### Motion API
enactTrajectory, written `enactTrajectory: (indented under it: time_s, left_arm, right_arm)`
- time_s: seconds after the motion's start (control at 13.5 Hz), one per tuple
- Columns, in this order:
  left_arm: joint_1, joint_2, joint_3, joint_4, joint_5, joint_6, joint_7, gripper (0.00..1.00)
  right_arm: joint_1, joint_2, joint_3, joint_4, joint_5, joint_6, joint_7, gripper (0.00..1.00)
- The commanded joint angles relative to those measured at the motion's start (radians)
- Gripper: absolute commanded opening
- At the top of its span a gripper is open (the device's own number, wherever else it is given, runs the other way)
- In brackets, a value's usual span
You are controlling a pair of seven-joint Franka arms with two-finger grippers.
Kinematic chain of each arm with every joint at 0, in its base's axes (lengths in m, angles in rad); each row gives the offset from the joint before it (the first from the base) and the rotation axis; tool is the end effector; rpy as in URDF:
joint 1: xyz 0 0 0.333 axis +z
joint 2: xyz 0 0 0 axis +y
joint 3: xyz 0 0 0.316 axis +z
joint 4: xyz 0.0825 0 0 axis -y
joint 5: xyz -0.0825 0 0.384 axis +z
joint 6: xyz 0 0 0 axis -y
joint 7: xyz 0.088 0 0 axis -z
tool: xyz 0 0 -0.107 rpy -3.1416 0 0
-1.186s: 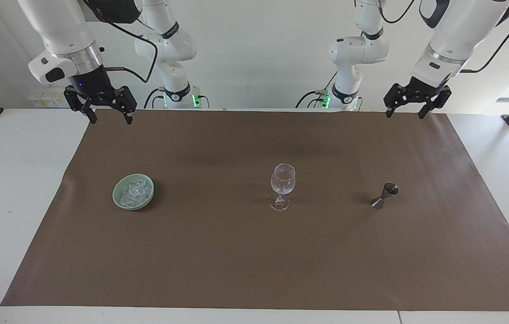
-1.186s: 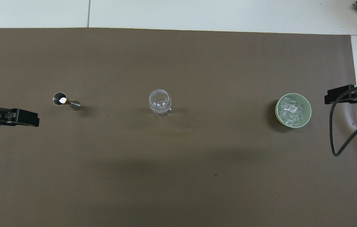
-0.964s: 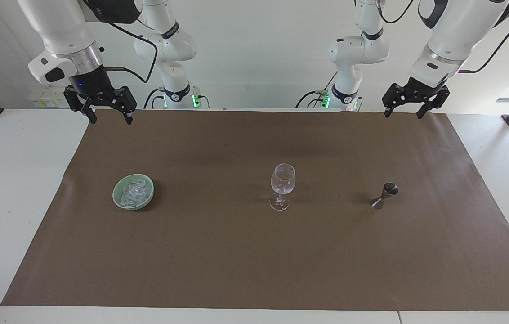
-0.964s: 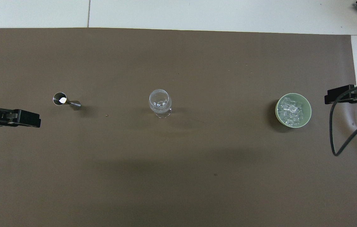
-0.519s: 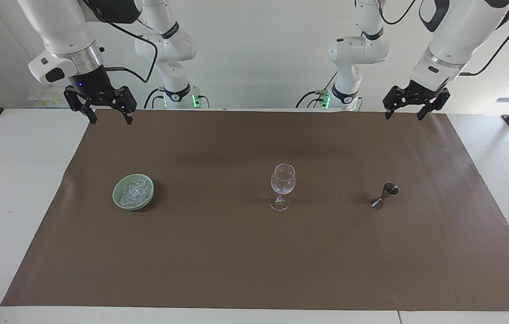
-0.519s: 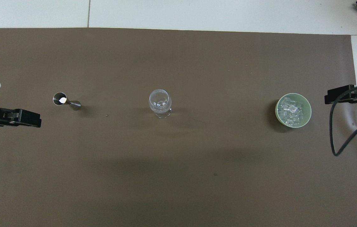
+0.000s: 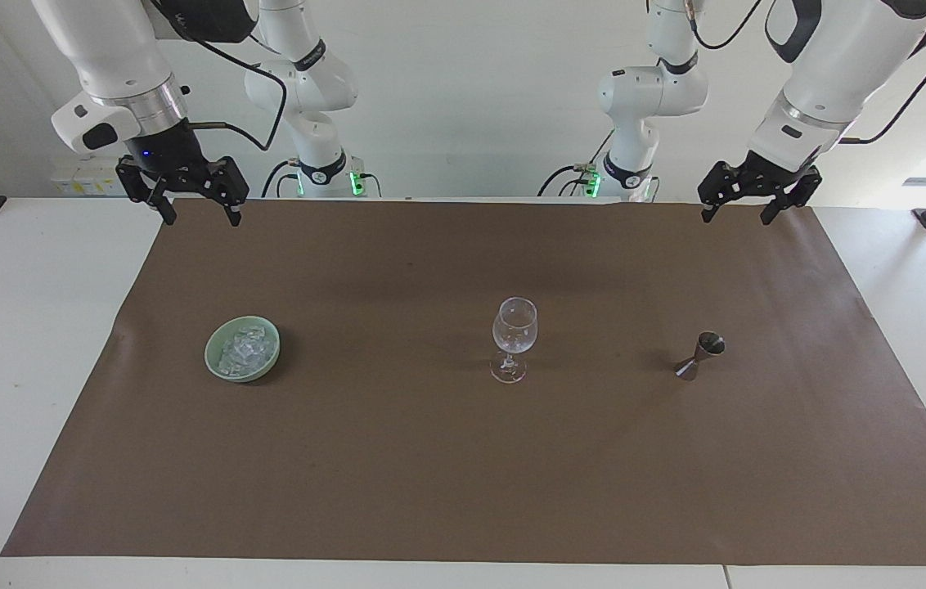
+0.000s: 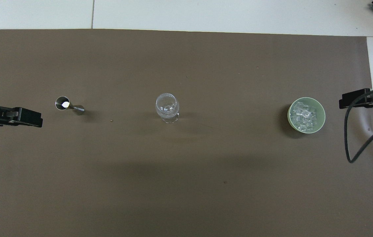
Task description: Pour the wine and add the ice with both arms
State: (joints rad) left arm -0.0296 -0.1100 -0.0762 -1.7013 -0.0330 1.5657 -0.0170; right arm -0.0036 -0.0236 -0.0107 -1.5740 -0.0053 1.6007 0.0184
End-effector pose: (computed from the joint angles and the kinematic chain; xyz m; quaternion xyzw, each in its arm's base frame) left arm 0.5147 -0.0604 0.6214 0.9989 -0.0440 -0.0137 0.0115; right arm 0.5505 -0.0085 0.6387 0.9995 -0.0163 0.0252 0.0025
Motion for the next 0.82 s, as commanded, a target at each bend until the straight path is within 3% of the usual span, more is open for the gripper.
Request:
enactTrajectory:
  time_s: [0.0, 0.44, 0.74]
  left_arm:
    - [-0.007, -0.030, 0.018, -0.032, -0.010, -0.016, 0.016, 1.00]
    - [0.014, -0.036, 0.018, -0.052, -0.037, 0.016, 0.008, 1.00]
    - [0.054, -0.080, 0.018, -0.144, -0.087, 0.063, -0.023, 1.00]
  right_arm:
    - [-0.007, -0.013, 0.002, -0.012, 0.027, -0.008, -0.028, 1.00]
    - [-0.007, -0.013, 0.002, -0.012, 0.027, -0.008, -0.028, 1.00]
    - [-0.007, -0.013, 0.002, -0.012, 0.027, -0.008, -0.028, 1.00]
